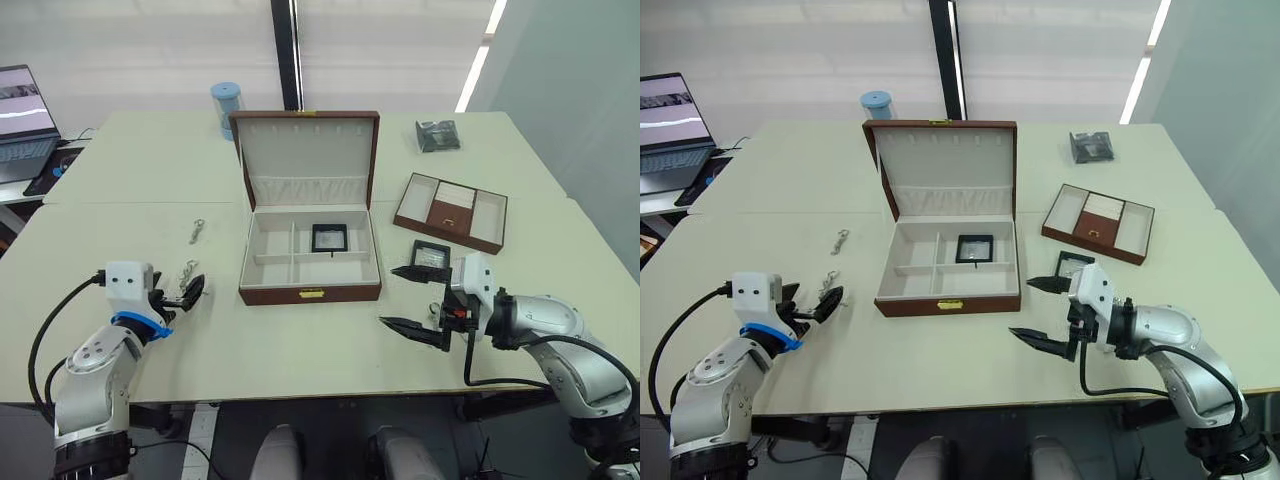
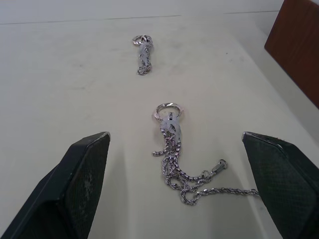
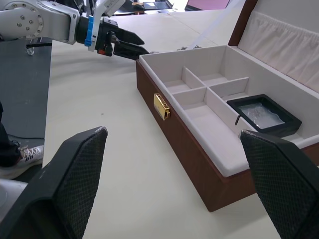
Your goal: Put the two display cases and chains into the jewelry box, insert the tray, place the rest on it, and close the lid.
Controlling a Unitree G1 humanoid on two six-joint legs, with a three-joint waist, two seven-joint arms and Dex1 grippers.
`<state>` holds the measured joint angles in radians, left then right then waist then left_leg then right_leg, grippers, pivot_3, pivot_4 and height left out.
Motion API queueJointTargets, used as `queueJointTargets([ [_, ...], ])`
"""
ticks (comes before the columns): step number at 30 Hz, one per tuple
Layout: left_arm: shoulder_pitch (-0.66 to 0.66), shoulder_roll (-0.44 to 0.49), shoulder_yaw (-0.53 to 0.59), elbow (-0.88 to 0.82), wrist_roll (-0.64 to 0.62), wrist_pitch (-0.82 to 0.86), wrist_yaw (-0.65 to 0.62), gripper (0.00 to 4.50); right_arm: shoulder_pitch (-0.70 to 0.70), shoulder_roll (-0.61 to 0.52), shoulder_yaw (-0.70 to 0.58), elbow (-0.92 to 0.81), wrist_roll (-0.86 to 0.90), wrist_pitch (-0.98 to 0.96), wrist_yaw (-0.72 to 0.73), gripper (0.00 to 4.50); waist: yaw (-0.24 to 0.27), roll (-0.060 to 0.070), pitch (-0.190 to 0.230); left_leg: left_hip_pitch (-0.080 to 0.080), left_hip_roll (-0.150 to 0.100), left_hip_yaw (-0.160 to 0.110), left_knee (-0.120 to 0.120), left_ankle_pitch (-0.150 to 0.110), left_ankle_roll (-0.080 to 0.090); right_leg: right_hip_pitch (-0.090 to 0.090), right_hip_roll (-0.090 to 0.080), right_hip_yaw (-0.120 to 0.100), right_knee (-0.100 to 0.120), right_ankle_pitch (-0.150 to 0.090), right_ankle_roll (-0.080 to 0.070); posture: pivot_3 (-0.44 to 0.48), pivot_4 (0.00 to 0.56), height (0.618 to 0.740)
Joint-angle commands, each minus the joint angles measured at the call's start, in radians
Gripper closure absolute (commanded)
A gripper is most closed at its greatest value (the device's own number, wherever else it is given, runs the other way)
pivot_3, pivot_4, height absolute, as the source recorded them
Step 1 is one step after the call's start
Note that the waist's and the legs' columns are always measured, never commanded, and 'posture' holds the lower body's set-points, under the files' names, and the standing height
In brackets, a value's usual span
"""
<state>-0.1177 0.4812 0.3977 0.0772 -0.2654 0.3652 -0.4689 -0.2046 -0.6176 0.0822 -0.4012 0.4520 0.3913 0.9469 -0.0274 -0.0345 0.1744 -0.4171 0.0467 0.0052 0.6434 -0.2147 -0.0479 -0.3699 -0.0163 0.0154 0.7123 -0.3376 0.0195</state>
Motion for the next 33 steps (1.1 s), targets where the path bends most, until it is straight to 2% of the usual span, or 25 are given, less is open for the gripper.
queueJointTargets([
  [1, -0.014, 0.010, -0.015, 0.032, 0.000, -0.033, -0.009, 0.12, -0.010, 0.005, -0.001, -0.063, 0.020, 0.023, -0.021, 0.00, 0.000, 0.000, 0.000, 0.000, 0.000, 0.000, 0.000, 0.000, 0.000, 0.000, 0.000, 0.000, 0.000, 0.000, 0.000, 0.000, 0.150, 0.740],
  [11, -0.008, 0.012, -0.040, 0.095, -0.012, -0.005, -0.023, 0.12, 0.028, 0.007, -0.003, -0.073, 0.028, 0.024, -0.026, 0.00, -0.001, 0.000, 0.000, 0.001, 0.000, 0.000, 0.000, 0.000, 0.000, 0.000, 0.000, 0.000, 0.000, 0.000, 0.000, 0.000, 0.150, 0.740],
  [12, -0.007, 0.010, -0.036, 0.096, -0.015, -0.001, -0.020, 0.50, 0.029, 0.007, -0.005, -0.070, 0.028, 0.020, -0.025, 0.00, -0.001, 0.001, -0.001, 0.001, 0.000, 0.000, 0.000, 0.000, 0.000, 0.001, 0.000, 0.000, 0.000, 0.000, 0.000, 0.000, 0.150, 0.740],
  [14, -0.008, 0.006, -0.027, 0.099, -0.030, 0.009, -0.019, 0.97, 0.031, 0.007, -0.007, -0.064, 0.026, 0.015, -0.022, 0.00, -0.001, 0.001, -0.001, 0.001, 0.000, 0.000, 0.000, 0.000, 0.000, 0.001, 0.000, 0.000, 0.000, 0.000, 0.000, 0.000, 0.150, 0.740],
  [22, -0.010, 0.001, -0.011, 0.112, -0.063, 0.036, -0.023, 3.40, 0.043, 0.007, -0.005, -0.034, 0.012, -0.022, -0.008, 0.00, 0.000, 0.001, -0.001, 0.001, 0.000, 0.000, 0.000, 0.000, 0.000, 0.001, 0.000, 0.000, 0.000, 0.000, 0.000, 0.000, 0.150, 0.740],
  [26, -0.011, 0.002, -0.006, 0.120, -0.066, 0.030, -0.022, 4.48, 0.050, 0.014, 0.001, -0.031, 0.008, -0.035, -0.008, 0.00, 0.000, 0.001, -0.001, 0.001, 0.000, 0.000, 0.000, 0.000, 0.000, 0.001, 0.000, 0.000, 0.000, 0.000, 0.000, 0.000, 0.150, 0.740],
  [33, -0.018, 0.007, -0.007, 0.143, -0.067, 0.010, -0.028, 4.48, 0.055, 0.017, 0.001, -0.019, 0.003, -0.050, -0.006, 0.00, 0.000, 0.001, -0.001, 0.002, 0.000, 0.000, 0.000, 0.000, 0.000, 0.001, 0.000, 0.000, 0.000, 0.000, 0.000, 0.000, 0.150, 0.740],
])
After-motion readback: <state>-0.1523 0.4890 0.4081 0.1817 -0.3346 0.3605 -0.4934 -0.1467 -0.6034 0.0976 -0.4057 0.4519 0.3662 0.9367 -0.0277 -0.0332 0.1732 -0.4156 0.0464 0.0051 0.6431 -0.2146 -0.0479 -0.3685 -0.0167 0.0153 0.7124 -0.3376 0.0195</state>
